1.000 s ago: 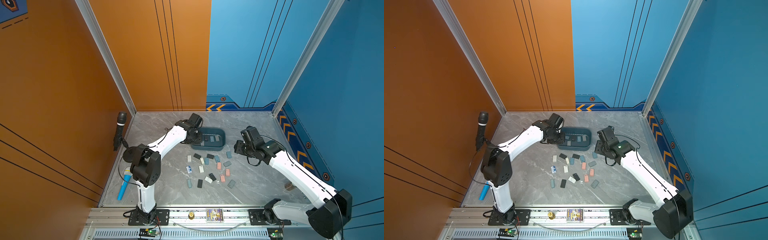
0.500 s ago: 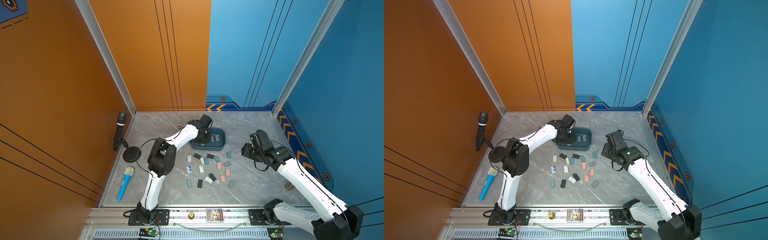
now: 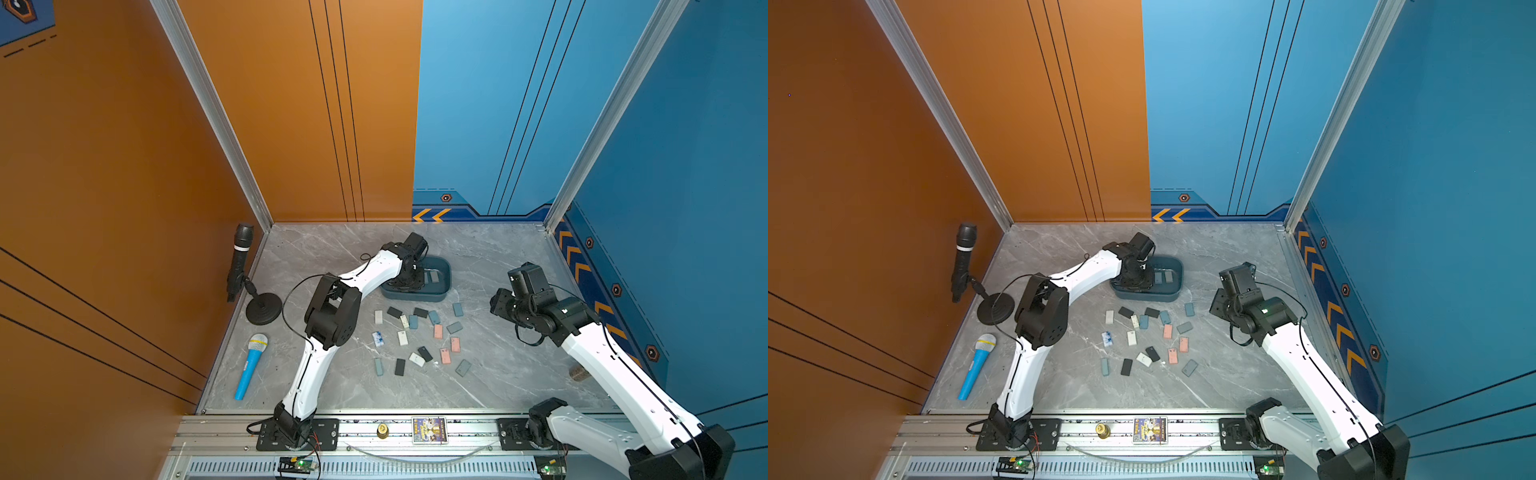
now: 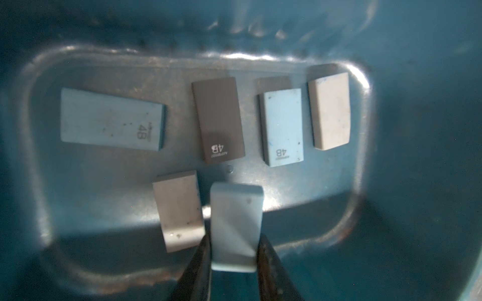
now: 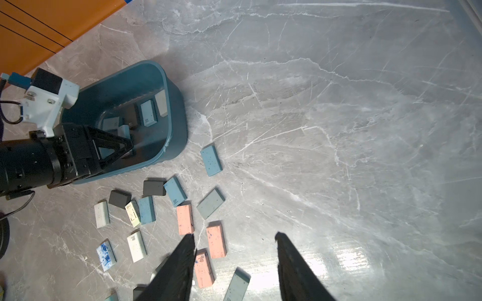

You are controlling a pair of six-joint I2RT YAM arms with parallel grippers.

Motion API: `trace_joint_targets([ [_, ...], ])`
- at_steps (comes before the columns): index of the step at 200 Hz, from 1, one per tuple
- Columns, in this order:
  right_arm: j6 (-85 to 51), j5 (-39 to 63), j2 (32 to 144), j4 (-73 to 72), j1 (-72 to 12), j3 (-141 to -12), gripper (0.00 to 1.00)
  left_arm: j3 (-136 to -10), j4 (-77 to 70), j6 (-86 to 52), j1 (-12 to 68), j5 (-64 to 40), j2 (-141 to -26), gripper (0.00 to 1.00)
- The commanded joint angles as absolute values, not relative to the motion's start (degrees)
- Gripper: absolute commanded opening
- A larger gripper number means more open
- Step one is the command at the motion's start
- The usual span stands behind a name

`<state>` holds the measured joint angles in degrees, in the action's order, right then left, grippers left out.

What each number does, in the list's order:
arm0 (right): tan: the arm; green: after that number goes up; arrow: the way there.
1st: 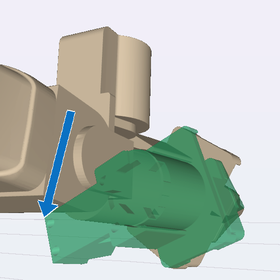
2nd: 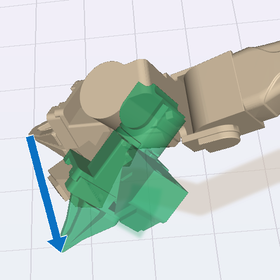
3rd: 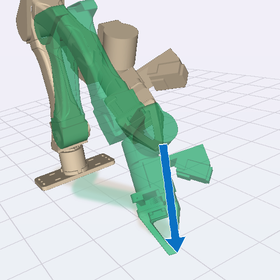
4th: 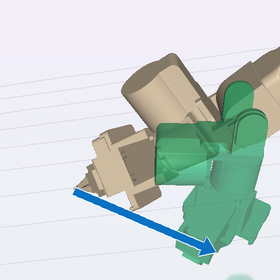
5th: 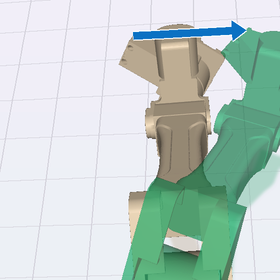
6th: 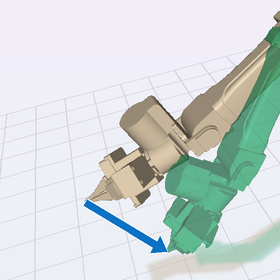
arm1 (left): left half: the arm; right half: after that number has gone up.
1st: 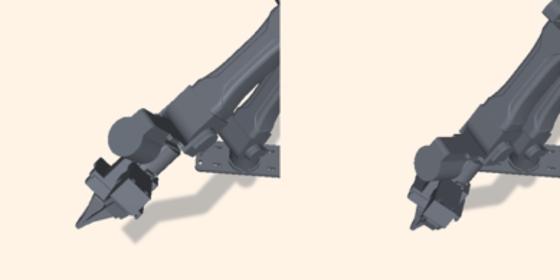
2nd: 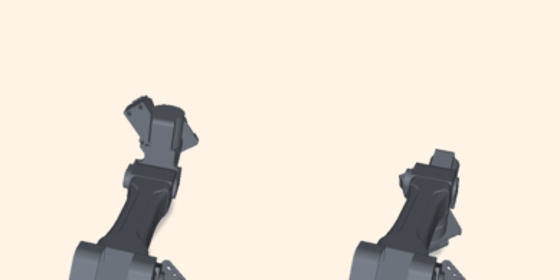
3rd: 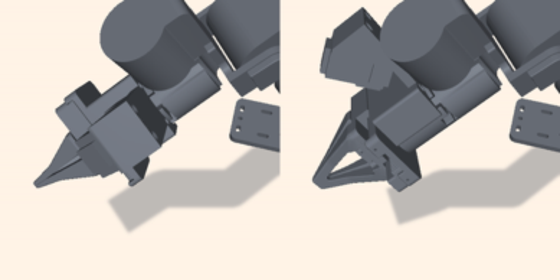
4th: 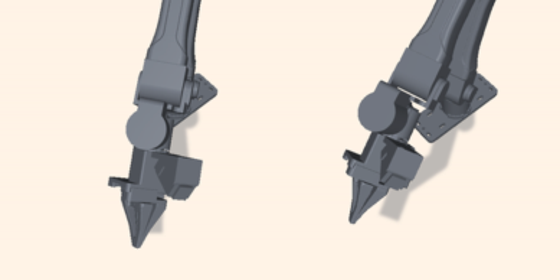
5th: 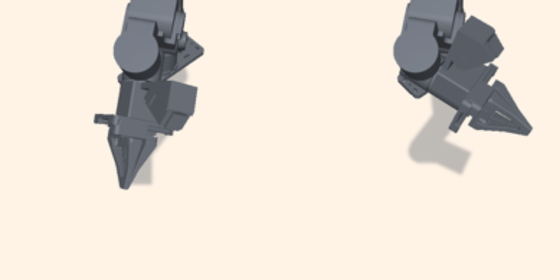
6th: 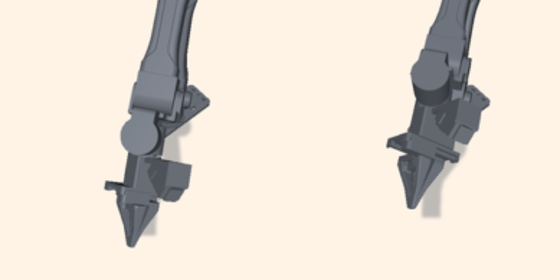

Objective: Put the eraser in the storage box
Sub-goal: Place the eraser in the storage box.

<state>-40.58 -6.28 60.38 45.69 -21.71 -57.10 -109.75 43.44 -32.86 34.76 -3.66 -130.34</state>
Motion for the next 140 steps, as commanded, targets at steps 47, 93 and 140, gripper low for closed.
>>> trace_joint_targets([
  [47, -41.48, -6.56, 59.23, 49.32, -21.36, -56.87, 0.52, -111.59, 44.51, -33.95, 36.47, -3.64, -129.44, 0.46],
  [93, -42.36, -6.29, 59.10, 49.83, -21.62, -56.95, 0.52, -111.84, 44.50, -33.25, 37.42, -2.87, -126.21, 0.52],
  [140, -42.98, -6.51, 62.08, 49.78, -23.65, -58.55, 0.52, -109.67, 44.39, -31.67, 37.96, -0.94, -120.31, 0.54],
])
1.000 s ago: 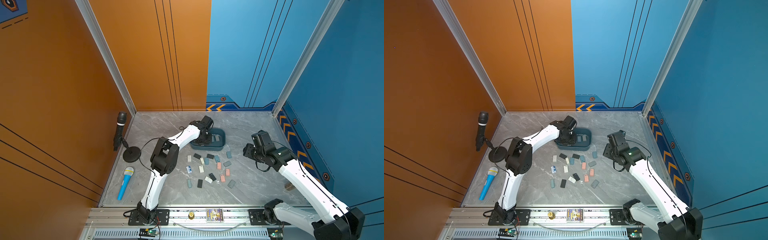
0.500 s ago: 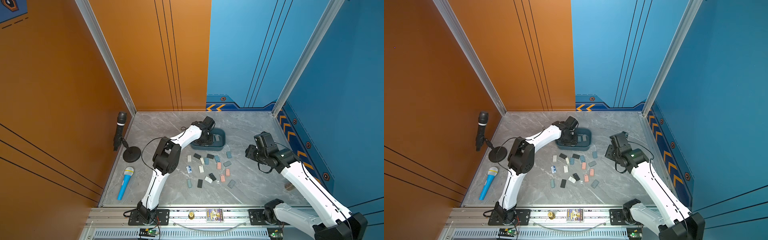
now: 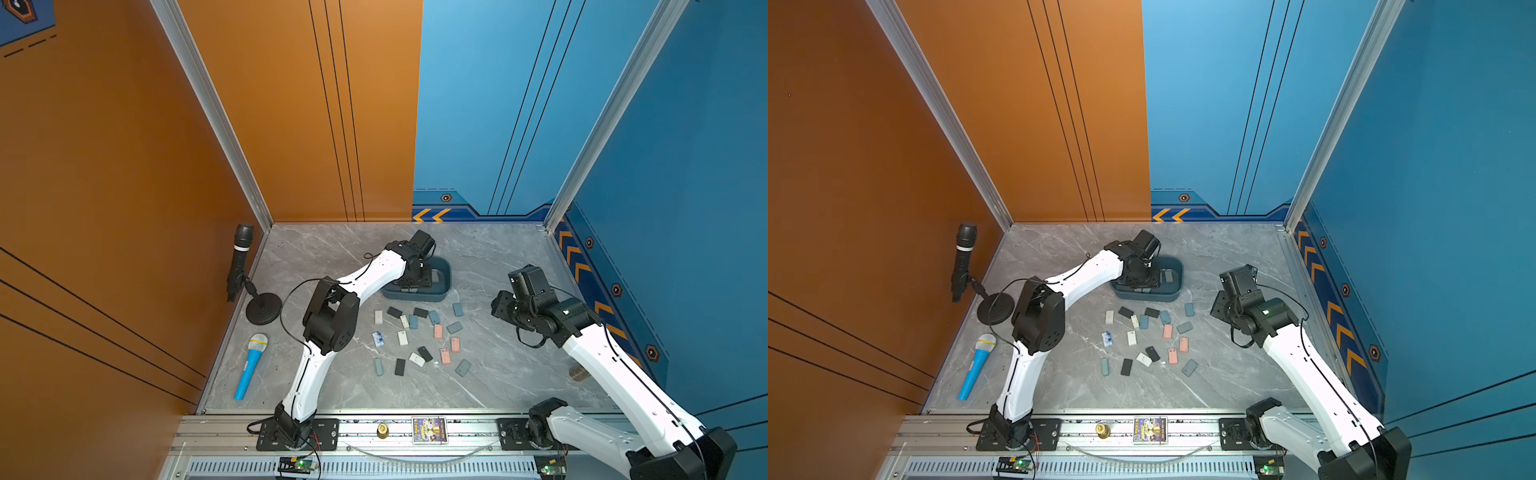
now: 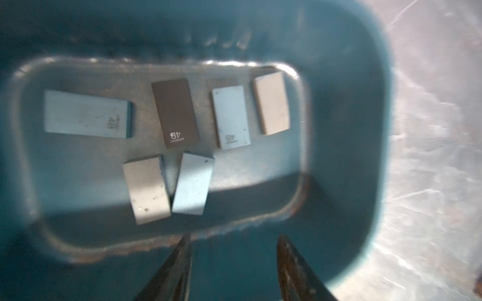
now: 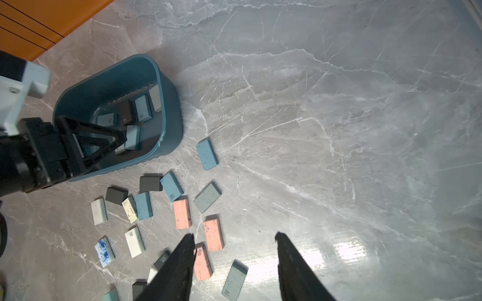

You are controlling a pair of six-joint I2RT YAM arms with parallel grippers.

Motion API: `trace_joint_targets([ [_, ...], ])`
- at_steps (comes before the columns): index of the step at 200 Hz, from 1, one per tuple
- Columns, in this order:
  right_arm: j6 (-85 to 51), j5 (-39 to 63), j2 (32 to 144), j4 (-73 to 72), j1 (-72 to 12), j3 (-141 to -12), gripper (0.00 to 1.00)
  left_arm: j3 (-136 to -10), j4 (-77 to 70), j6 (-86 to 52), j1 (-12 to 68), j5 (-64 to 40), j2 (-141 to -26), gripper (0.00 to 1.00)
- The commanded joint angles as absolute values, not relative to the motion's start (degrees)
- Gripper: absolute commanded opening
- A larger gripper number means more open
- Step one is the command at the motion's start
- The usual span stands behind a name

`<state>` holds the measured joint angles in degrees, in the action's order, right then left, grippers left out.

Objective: Put the eraser in the storage box
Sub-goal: Place the eraser in the storage box.

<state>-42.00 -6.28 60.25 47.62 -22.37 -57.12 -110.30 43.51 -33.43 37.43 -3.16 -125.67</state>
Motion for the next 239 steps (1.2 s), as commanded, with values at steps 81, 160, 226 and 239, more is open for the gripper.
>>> trace_joint_targets([
  [81, -43.67, -8.73, 70.24, 48.95, -29.84, -61.62, 0.52, -101.12, 44.40, -27.39, 38.49, 3.19, -106.56, 0.54],
  [160, -46.87, -8.80, 75.64, 47.06, -35.25, -58.97, 0.52, -84.18, 37.58, -27.29, 37.47, 3.66, -90.48, 0.55],
  [226, -52.64, -9.74, 76.71, 47.20, -42.02, -53.90, 0.52, -76.49, 37.00, -28.04, 36.83, 3.73, -83.72, 0.54],
  [239, -53.95, -10.02, 76.95, 47.10, -43.46, -53.02, 0.52, -75.45, 36.84, -28.28, 36.83, 3.66, -82.58, 0.55],
])
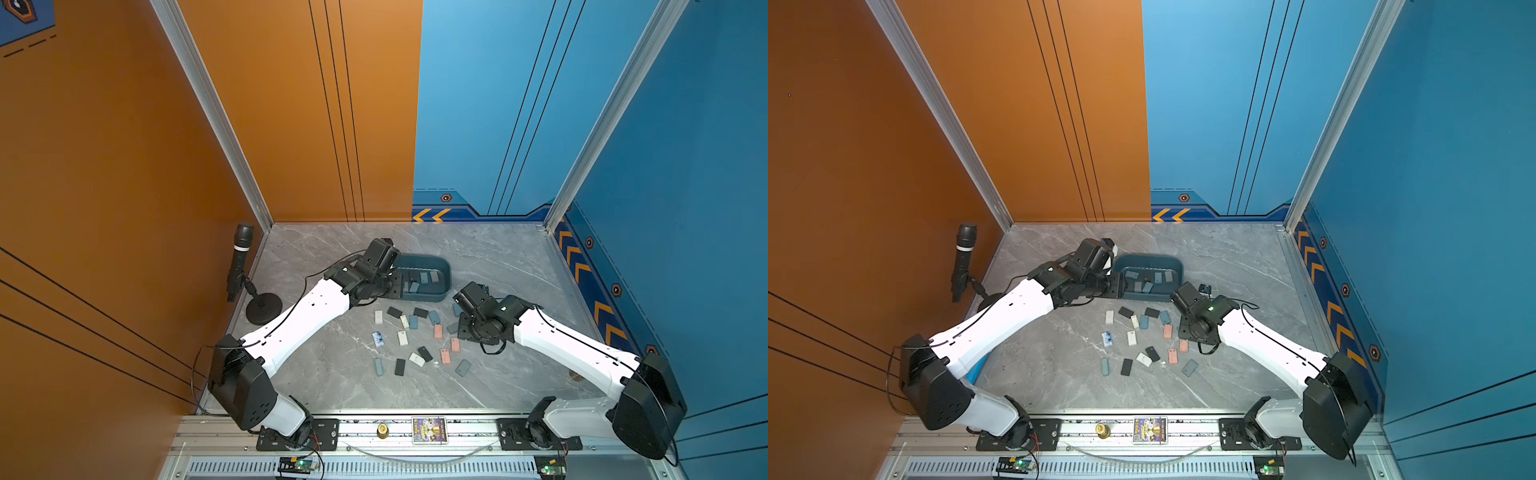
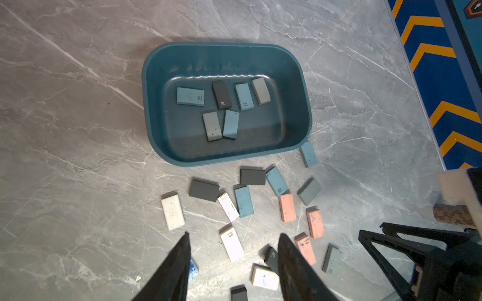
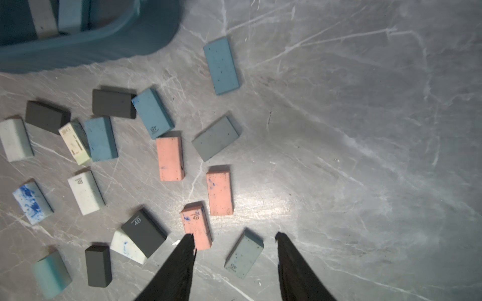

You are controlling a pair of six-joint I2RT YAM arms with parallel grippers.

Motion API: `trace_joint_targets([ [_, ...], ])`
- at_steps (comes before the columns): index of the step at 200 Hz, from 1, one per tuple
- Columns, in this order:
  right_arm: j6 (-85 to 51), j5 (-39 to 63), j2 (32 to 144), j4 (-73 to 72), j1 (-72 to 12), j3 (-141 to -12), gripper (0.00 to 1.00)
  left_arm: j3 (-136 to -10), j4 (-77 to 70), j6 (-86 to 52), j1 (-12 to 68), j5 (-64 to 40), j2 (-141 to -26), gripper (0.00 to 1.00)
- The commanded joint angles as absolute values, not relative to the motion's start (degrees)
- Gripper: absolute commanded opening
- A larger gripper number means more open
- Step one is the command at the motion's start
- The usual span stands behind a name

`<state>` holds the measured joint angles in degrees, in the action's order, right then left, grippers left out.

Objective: Put the eraser in the storage box
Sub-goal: Pick up the eraser from the center of the board.

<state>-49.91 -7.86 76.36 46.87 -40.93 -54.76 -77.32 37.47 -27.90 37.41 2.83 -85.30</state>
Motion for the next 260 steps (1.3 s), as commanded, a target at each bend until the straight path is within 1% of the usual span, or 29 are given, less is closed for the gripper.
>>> trace_joint_targets([
  [1, -54.00, -10.06, 76.93, 47.11, -43.52, -53.01, 0.52, -75.34, 36.83, -28.29, 36.83, 3.72, -82.51, 0.55],
  [117, -65.32, -12.08, 79.86, 45.72, -54.08, -47.31, 0.53, -69.01, 35.68, -29.88, 36.47, 3.26, -77.61, 0.54],
  [190, -69.07, -13.45, 81.07, 43.18, -55.11, -44.48, 0.56, -68.13, 35.07, -30.62, 36.44, 2.91, -77.14, 0.55],
  [224, -69.46, -13.69, 81.80, 41.67, -54.70, -43.71, 0.62, -67.86, 35.12, -30.89, 36.35, 2.81, -77.43, 0.55],
  [260, -69.30, -12.59, 82.70, 40.14, -54.05, -42.50, 0.62, -67.70, 35.02, -31.05, 36.38, 2.63, -77.74, 0.55],
])
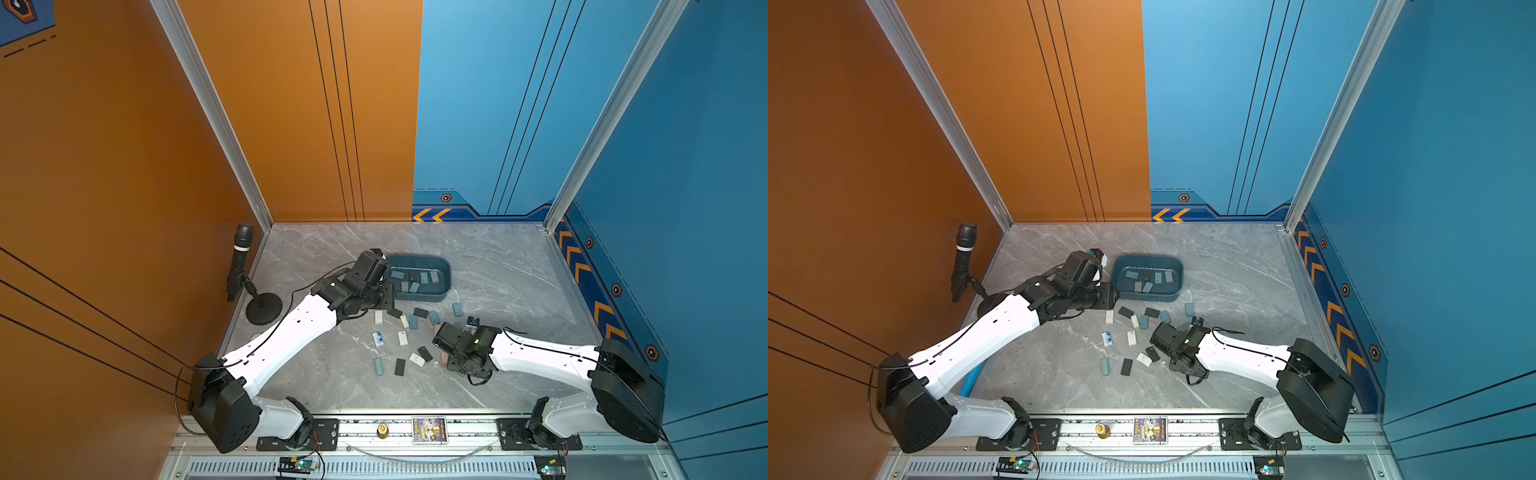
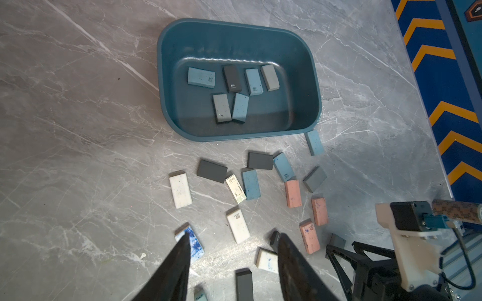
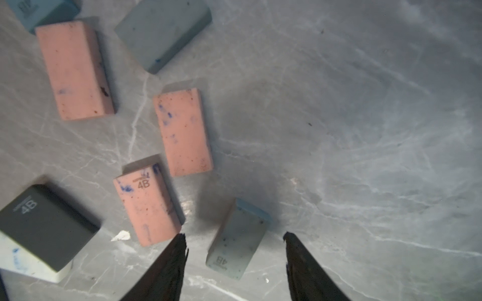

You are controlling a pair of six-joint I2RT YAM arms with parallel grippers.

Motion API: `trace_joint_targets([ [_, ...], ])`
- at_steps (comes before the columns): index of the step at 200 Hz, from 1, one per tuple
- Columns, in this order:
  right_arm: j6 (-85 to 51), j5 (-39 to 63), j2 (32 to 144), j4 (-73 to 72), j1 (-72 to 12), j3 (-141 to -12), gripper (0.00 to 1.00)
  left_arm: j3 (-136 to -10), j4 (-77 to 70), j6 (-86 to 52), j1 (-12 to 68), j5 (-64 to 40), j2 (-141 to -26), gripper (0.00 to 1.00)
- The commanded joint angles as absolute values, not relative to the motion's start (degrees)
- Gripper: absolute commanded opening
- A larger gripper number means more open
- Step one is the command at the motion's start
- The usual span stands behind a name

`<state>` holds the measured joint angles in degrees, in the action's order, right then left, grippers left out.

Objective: Put the eraser in the storage box
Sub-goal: Pick up the eraser from the center of the board.

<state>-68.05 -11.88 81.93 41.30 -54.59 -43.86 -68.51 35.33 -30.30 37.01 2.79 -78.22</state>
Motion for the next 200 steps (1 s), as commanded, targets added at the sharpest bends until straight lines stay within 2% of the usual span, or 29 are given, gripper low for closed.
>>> trace_joint_targets([
  [1, -69.32, -12.54, 82.70, 40.06, -54.05, -42.48, 0.62, -67.64, 35.05, -31.04, 36.39, 2.63, -77.76, 0.55],
  [77, -71.10, -10.69, 82.06, 38.02, -54.40, -39.34, 0.58, -67.25, 34.80, -31.41, 36.34, 2.29, -77.96, 0.55],
  [200, -71.40, -8.46, 79.42, 36.65, -54.23, -36.11, 0.32, -67.07, 34.80, -31.30, 36.25, 1.34, -78.53, 0.54],
])
